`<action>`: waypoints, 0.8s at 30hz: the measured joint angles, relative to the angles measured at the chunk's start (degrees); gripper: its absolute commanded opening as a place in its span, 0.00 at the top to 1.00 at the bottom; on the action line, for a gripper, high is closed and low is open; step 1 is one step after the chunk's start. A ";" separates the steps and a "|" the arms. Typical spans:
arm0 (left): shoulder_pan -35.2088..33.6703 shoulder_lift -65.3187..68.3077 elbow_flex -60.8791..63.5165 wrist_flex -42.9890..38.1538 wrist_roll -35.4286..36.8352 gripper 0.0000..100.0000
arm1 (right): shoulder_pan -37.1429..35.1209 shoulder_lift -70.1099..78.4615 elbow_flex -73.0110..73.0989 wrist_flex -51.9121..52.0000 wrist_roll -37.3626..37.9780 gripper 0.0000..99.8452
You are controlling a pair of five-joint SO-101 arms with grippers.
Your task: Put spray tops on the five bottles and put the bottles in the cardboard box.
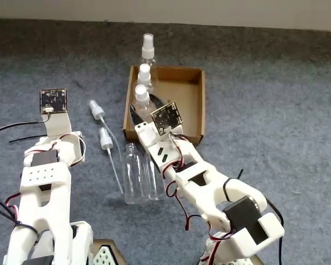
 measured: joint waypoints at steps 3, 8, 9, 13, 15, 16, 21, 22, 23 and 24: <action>0.00 0.00 0.00 0.00 0.00 0.89 | 0.00 0.00 0.00 0.00 0.00 0.85; 0.00 0.00 0.00 0.00 0.00 0.89 | 0.00 0.00 0.00 0.00 0.00 0.78; 0.00 0.00 0.00 0.00 0.00 0.89 | 0.00 0.00 0.00 0.00 0.00 0.78; 0.00 0.00 0.00 0.00 0.00 0.89 | 0.00 0.00 -0.09 0.00 0.00 0.78; 0.00 0.00 0.00 0.00 0.00 0.89 | 0.00 0.00 -0.09 0.00 0.00 0.78; 0.00 0.00 0.00 0.00 0.00 0.89 | 0.00 0.00 -0.09 0.00 0.00 0.78; 0.00 0.00 0.00 0.00 0.00 0.89 | 0.00 0.00 -0.09 0.00 0.00 0.78; 0.00 0.00 0.00 0.00 0.00 0.89 | 0.00 0.00 -0.09 0.00 0.00 0.78; 0.00 0.00 0.00 0.00 0.00 0.89 | 0.00 0.00 -0.09 0.00 0.00 0.78; 0.00 0.00 0.00 0.00 0.00 0.89 | 0.00 0.00 -0.09 0.00 0.00 0.78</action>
